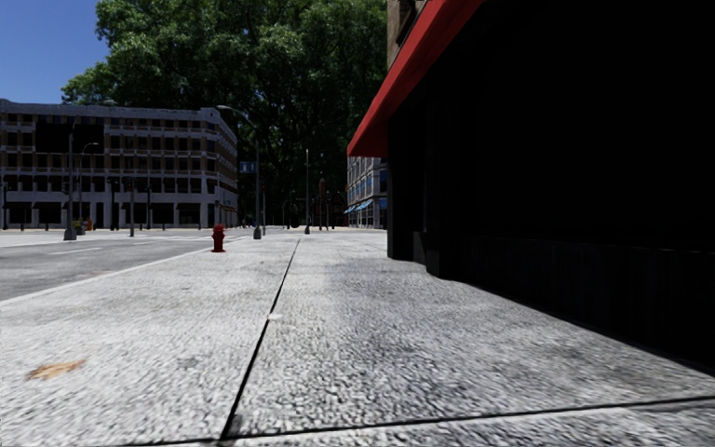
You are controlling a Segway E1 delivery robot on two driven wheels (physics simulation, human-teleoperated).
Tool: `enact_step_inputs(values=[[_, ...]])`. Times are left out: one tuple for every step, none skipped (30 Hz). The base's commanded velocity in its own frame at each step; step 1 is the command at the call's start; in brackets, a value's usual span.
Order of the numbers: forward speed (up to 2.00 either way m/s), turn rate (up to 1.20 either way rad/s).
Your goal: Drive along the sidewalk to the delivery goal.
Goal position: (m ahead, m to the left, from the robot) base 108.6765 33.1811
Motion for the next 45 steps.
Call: enact_step_inputs(values=[[2.0, 0.25], [2.0, 0.25], [2.0, 0.26], [2.0, 0.26], [2.0, 0.28], [2.0, 0.29], [2.0, 0.29], [2.0, 0.29], [2.0, 0.29], [2.0, 0.29], [2.0, 0.29], [2.0, 0.29], [2.0, 0.29], [2.0, 0.29], [2.0, 0.29], [2.0, 0.29], [2.0, 0.29], [2.0, 0.29], [2.0, 0.18], [2.0, 0.07], [2.0, 0.0], [2.0, 0.0], [2.0, 0.0], [2.0, 0.0], [2.0, 0.0], [2.0, 0.0], [2.0, 0.0], [2.0, 0.0], [2.0, 0.0], [2.0, 0.0], [2.0, 0.0], [2.0, 0.0], [2.0, 0.0], [2.0, 0.0], [2.0, 0.0], [2.0, 0.0], [2.0, 0.0], [2.0, 0.0], [2.0, 0.0], [2.0, 0.0], [2.0, 0.0], [2.0, 0.0], [2.0, 0.0], [2.0, 0.0], [2.0, 0.0]])
